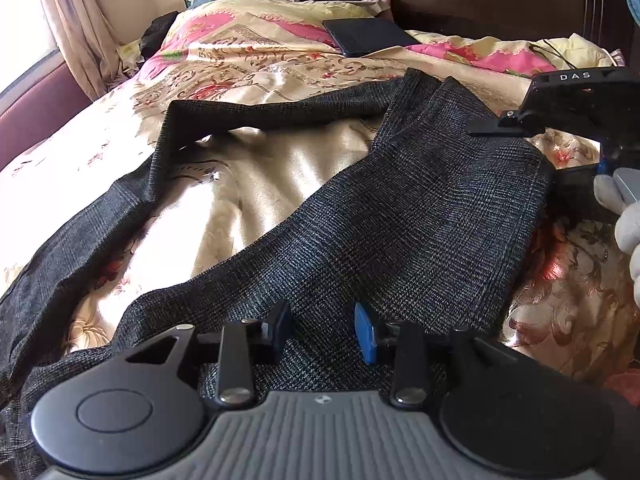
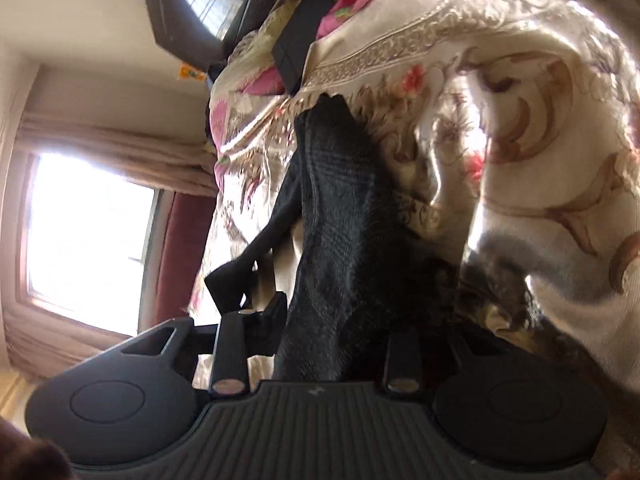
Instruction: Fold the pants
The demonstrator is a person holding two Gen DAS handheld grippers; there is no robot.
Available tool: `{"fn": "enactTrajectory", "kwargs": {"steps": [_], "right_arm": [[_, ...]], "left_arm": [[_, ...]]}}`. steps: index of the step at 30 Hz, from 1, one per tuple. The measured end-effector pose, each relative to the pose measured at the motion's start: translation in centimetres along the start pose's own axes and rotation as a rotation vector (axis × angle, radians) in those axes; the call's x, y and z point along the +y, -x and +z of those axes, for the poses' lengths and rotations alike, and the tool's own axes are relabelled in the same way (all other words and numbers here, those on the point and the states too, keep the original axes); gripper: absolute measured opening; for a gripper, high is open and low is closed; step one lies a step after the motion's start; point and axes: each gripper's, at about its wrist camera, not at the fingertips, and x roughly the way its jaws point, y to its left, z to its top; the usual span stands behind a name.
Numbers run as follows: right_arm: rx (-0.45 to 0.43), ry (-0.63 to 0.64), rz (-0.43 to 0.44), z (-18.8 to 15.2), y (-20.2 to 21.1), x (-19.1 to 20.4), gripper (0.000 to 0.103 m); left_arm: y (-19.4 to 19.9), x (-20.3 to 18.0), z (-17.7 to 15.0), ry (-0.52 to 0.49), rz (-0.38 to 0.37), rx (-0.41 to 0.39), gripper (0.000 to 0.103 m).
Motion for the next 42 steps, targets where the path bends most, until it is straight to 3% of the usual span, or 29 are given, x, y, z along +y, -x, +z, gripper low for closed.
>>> {"fn": "enactTrajectory", "kwargs": {"steps": [3,7,9,11,12,13,14,16,17,19,22,25,27,28,29,30,31,34,37,38,40,42], "right_arm": [[-0.13,0.11,-0.059,-0.2,0.6,1.0,0.031],[-0.221,0.211,-0.035,-0.8,1.4,3.4,0.029],[-0.334,0.43,-0.064,-2.3,2.9,6.8,0.029],[-0.493,0.742,-0.09,-5.0,4.6,10.6,0.029],[-0.519,0.831,-0.073,-5.8,4.9,11.6,0.03],[-0.544,0.878,-0.073,-6.2,5.1,12.1,0.037],[-0.561,0.889,-0.115,-6.1,4.9,12.1,0.042],[-0.546,0.878,-0.261,-5.0,3.7,11.1,0.046],[-0.482,0.812,-0.287,-3.7,3.2,10.1,0.046],[-0.358,0.6,-0.252,-1.1,2.8,7.6,0.046],[-0.267,0.379,-0.195,1.1,3.1,4.4,0.047],[-0.246,0.156,-0.068,2.8,4.1,1.4,0.047],[-0.253,0.089,-0.063,3.8,4.3,0.5,0.044],[-0.268,0.067,-0.086,4.3,4.2,0.3,0.037],[-0.273,0.064,-0.113,4.8,4.0,0.4,0.029],[-0.266,0.072,-0.131,5.2,3.6,0.7,0.01],[-0.25,0.087,-0.116,5.6,3.2,1.2,0.004],[-0.273,0.208,-0.051,5.7,3.3,4.3,0.004],[-0.364,0.331,0.046,5.8,4.6,6.7,0.005],[-0.394,0.365,-0.005,6.2,4.4,7.0,0.007],[-0.357,0.41,-0.206,7.2,2.9,6.4,0.04],[-0.291,0.4,-0.359,7.1,2.2,5.2,0.04]], "left_arm": [[-0.3,0.0,-0.3,0.01,-0.008,-0.006,0.051],[0.1,0.2,-0.7,0.02,-0.026,-0.02,0.054],[0.2,0.3,-0.9,0.026,-0.031,-0.021,0.056],[0.2,0.4,-1.1,0.027,-0.03,-0.029,0.057],[0.0,0.4,-1.1,0.029,-0.029,-0.017,0.057],[-0.2,0.5,-1.2,0.031,-0.031,-0.014,0.057],[-0.2,0.5,-1.2,0.032,-0.032,-0.015,0.057],[-0.3,0.4,-1.4,0.03,-0.03,-0.022,0.057],[-0.2,0.3,-1.4,0.029,-0.028,-0.024,0.057],[-0.2,0.3,-1.4,0.028,-0.028,-0.025,0.057],[-0.2,0.4,-1.4,0.028,-0.035,-0.025,0.057],[-0.2,0.5,-1.6,0.033,-0.04,-0.03,0.057],[-0.2,0.4,-1.6,0.033,-0.038,-0.032,0.057],[-0.2,0.4,-1.6,0.032,-0.037,-0.033,0.057],[-0.2,0.4,-1.6,0.032,-0.037,-0.033,0.057],[-0.1,0.4,-1.5,0.031,-0.038,-0.033,0.057],[-0.1,0.5,-1.5,0.029,-0.04,-0.034,0.057],[0.3,0.6,-1.4,0.035,-0.039,-0.047,0.057],[0.5,0.5,-1.2,0.043,-0.042,-0.062,0.057],[0.3,0.5,-1.1,0.043,-0.04,-0.058,0.057],[0.0,0.3,-1.1,0.034,-0.032,-0.054,0.057],[0.4,0.5,-1.3,0.03,-0.033,-0.063,0.057]]}}
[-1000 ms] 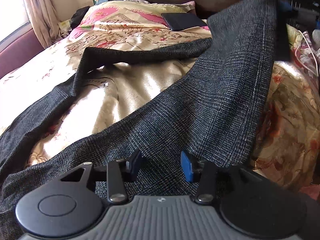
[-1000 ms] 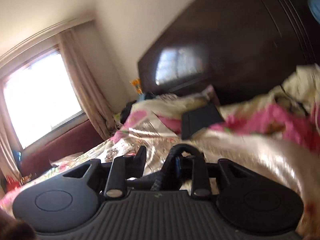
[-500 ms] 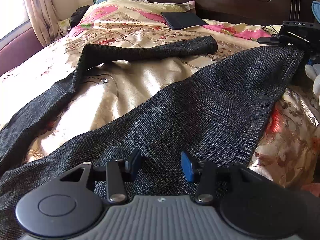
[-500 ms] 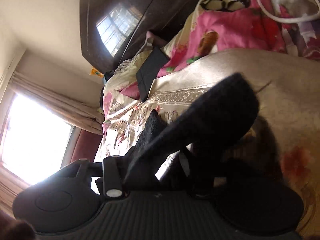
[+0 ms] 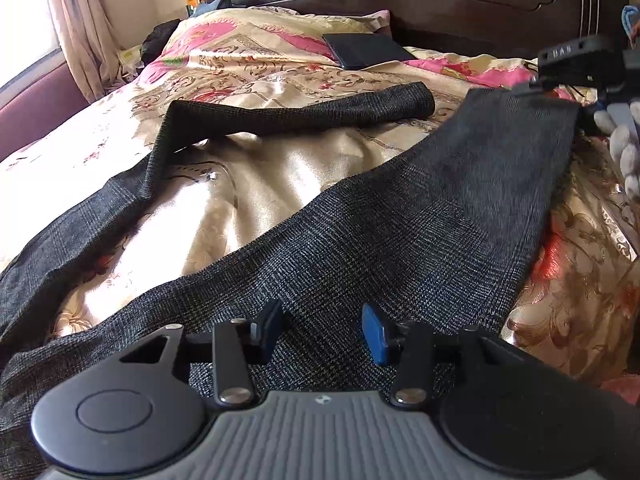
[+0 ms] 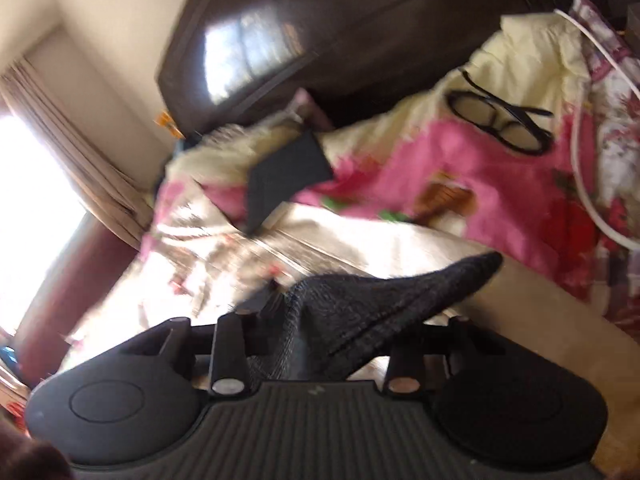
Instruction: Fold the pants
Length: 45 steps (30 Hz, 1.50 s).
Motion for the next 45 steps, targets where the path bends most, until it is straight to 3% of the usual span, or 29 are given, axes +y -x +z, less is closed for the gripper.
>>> {"fn": "enactTrajectory", "kwargs": {"steps": [4,7,9,11,13,15,19,25,28,30,33,36,38,40,43,45], "right_arm": [[-0.03,0.043,-0.129,-1.2,2.9,-2.1,0.034],[-0.048,0.028,-0.151,-1.0,4.6,-3.0,0.034],[-0.085,0.128,-0.217,-0.9,4.8,-0.7,0.038],[-0.134,0.286,-0.207,-1.6,5.9,2.8,0.039],[-0.152,0.411,-0.155,-2.6,6.3,6.8,0.039],[-0.106,0.528,-0.039,-3.6,5.7,10.9,0.041],[0.152,0.744,0.285,-8.2,1.7,20.2,0.041],[0.352,1.199,0.536,-17.0,-7.0,35.0,0.044],[0.407,1.359,0.608,-20.6,-11.0,40.7,0.044],[0.504,1.437,0.631,-23.0,-13.9,43.7,0.044],[0.532,1.541,0.629,-26.0,-16.7,46.5,0.044],[0.587,1.613,0.602,-28.2,-19.1,47.9,0.045],[0.652,1.635,0.576,-29.1,-20.9,48.2,0.054],[0.654,1.642,0.579,-29.4,-22.0,47.8,0.066],[0.721,1.6,0.585,-28.8,-23.3,48.0,0.068],[0.741,1.59,0.584,-28.7,-23.3,48.0,0.062]], "left_arm": [[1.8,2.1,-0.6,0.033,0.014,-0.021,0.057],[3.4,4.7,-1.5,0.069,0.053,-0.027,0.057],[4.7,6.8,-2.4,0.095,0.093,-0.035,0.057],[5.9,9.2,-3.3,0.128,0.14,-0.04,0.057],[7.0,11.8,-4.1,0.16,0.179,-0.041,0.057],[7.8,14.7,-5.0,0.186,0.22,-0.037,0.057],[8.9,20.8,-6.3,0.165,0.312,-0.024,0.058],[8.6,32.1,-6.5,0.129,0.435,0.03,0.064],[7.8,37.6,-6.5,0.15,0.428,0.075,0.064],[7.1,41.3,-6.9,0.184,0.426,0.105,0.064],[5.7,44.9,-7.7,0.231,0.343,0.146,0.064],[3.7,46.4,-8.4,0.228,0.272,0.2,0.065],[2.9,46.5,-8.9,0.215,0.234,0.214,0.07],[2.4,46.7,-9.2,0.202,0.217,0.223,0.077],[1.9,47.5,-9.0,0.201,0.204,0.246,0.088],[1.9,47.4,-9.0,0.209,0.21,0.248,0.086]]}}
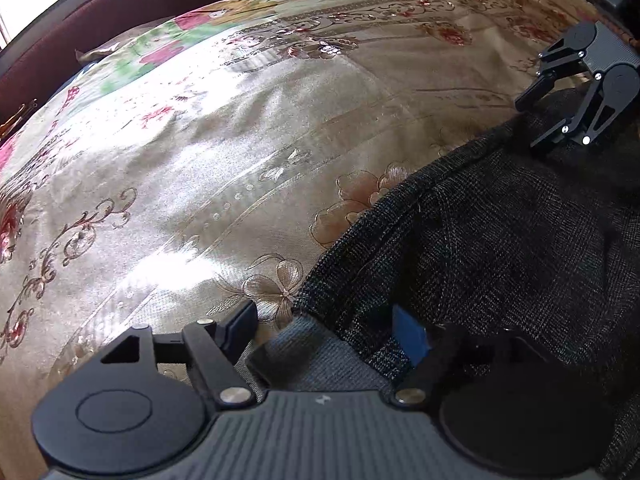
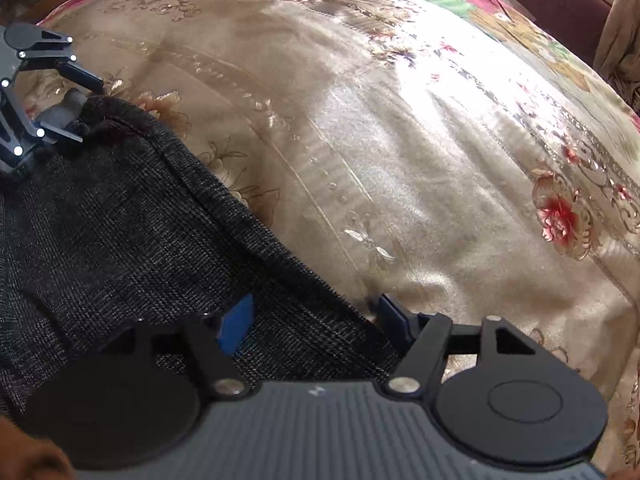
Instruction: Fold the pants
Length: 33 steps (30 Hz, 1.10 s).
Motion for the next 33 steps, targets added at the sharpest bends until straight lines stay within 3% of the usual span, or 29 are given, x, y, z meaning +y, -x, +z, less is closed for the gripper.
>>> {"fn": "enactTrajectory", "kwargs": {"steps": [3,5,6,7,9,11,12,18,24,29,33], "right_arm": [[-0.008,-0.035,-0.017,-0.5,0.3,0.7,0.051],[-0.002,-0.063,-0.027,-0.7,0.7,1.0,0.032],[0.008,-0.072,-0.035,-0.6,1.0,1.1,0.015],[0.018,-0.084,-0.027,-0.4,1.3,1.1,0.011],[0.014,-0.07,-0.055,-0.4,2.2,1.9,0.009],[0.002,-0.055,-0.084,-0.4,3.4,2.8,0.009],[-0.015,-0.057,-0.099,-0.4,4.3,3.2,0.009],[-0.158,-0.078,-0.136,-1.4,11.9,5.1,0.009],[-0.282,-0.057,-0.115,-5.8,20.8,11.7,0.008],[-0.279,-0.011,-0.051,-11.9,24.5,20.4,0.008],[-0.198,0.007,-0.006,-16.0,22.3,24.9,0.009]], "left_arm": [[0.4,-0.9,-0.4,0.0,0.022,-0.013,0.076],[0.6,-0.9,-0.4,0.015,0.033,-0.013,0.071],[0.8,-1.0,-0.3,0.011,0.047,-0.014,0.063],[1.0,-1.3,-0.2,-0.001,0.064,-0.015,0.054],[1.6,-1.9,0.0,-0.032,0.093,-0.016,0.045],[2.6,-2.7,0.0,-0.067,0.133,-0.027,0.026],[3.2,-2.9,0.0,-0.075,0.148,-0.035,0.024],[9.0,-3.5,-0.9,-0.057,0.14,-0.13,0.024],[15.1,-6.5,-5.2,-0.072,0.095,-0.191,0.017],[18.1,-10.3,-11.3,-0.066,0.061,-0.178,0.017],[18.6,-12.9,-14.6,-0.057,0.065,-0.177,0.021]]}}
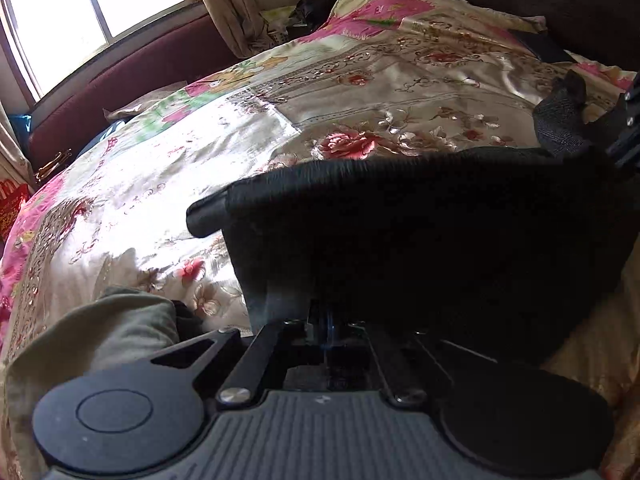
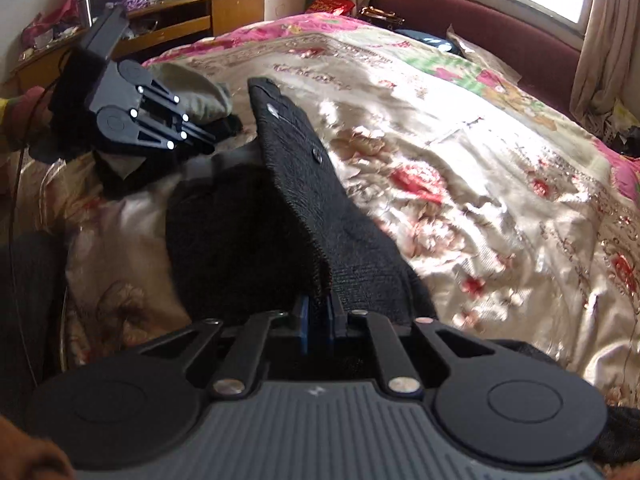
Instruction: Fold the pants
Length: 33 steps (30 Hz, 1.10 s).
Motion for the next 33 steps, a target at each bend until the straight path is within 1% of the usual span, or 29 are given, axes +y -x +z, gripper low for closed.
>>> {"fn": "enactTrajectory", "kwargs": {"steps": [2,3,6,7,8,10,13,14,15,16,17,18,19,22,25,26,28,31,32,33], "right_arm": [[0.048,0.057,-0.022,-1.8,-2.2,2.2,0.01],[0.058,0.062,-0.028,-2.7,-3.1,3.0,0.01],[0.066,0.098,-0.069,-4.1,-4.4,4.0,0.01],[0.063,0.094,-0.072,-4.1,-4.4,4.0,0.01],[0.064,0.084,-0.074,-4.0,-4.3,3.9,0.01],[0.057,0.079,-0.087,-3.4,-3.9,3.7,0.015],[0.052,0.143,-0.14,-2.8,-3.6,4.5,0.021],[0.043,0.175,-0.161,-2.6,-3.3,5.1,0.021],[0.027,0.199,-0.173,-2.3,-3.1,5.7,0.023],[-0.005,0.223,-0.163,-2.0,-2.6,6.6,0.028],[-0.034,0.23,-0.143,-1.6,-2.4,7.4,0.032],[-0.059,0.235,-0.124,-1.2,-2.4,8.0,0.039],[-0.092,0.25,-0.095,-0.6,-2.8,8.9,0.041],[-0.141,0.297,-0.054,1.0,-5.7,11.0,0.04],[-0.168,0.288,-0.008,2.6,-8.6,12.1,0.039],[-0.171,0.287,-0.004,3.1,-9.4,12.5,0.039],[-0.177,0.293,-0.017,3.7,-10.5,12.9,0.039],[-0.165,0.244,0.001,4.2,-11.5,12.4,0.039],[-0.16,0.23,0.002,4.3,-11.6,12.2,0.039],[-0.157,0.22,0.002,4.3,-11.7,12.1,0.039]], "left_arm": [[0.1,-0.9,-0.9,0.005,0.003,0.013,0.022],[0.1,-1.2,-1.2,0.005,0.0,0.021,0.022],[0.1,-2.3,-2.5,-0.053,0.074,0.027,0.023],[0.1,-2.3,-2.9,-0.046,0.083,0.027,0.024],[-0.1,-2.1,-3.2,-0.023,0.077,0.027,0.024],[-0.4,-1.7,-3.4,0.016,0.086,0.022,0.025],[0.1,-1.4,-3.8,0.041,0.075,0.003,0.026],[0.6,-1.2,-3.9,0.036,0.065,0.0,0.028],[0.9,-1.2,-4.1,0.03,0.062,-0.002,0.034],[1.3,-1.1,-4.3,0.025,0.062,-0.003,0.043],[1.6,-1.0,-4.5,0.023,0.061,-0.003,0.047],[1.7,-0.9,-4.6,0.023,0.062,-0.005,0.051],[1.9,-0.7,-4.7,0.028,0.07,-0.007,0.052],[2.0,0.1,-4.6,0.076,0.077,-0.017,0.054],[1.7,0.9,-4.1,0.122,0.071,-0.042,0.06],[1.4,1.1,-3.9,0.125,0.074,-0.048,0.061],[0.4,1.4,-3.7,0.122,0.092,-0.052,0.07],[-1.5,2.2,-3.4,0.161,0.096,-0.038,0.073],[-1.9,2.5,-3.3,0.177,0.088,-0.037,0.074],[-2.4,2.8,-3.2,0.2,0.071,-0.037,0.077]]}}
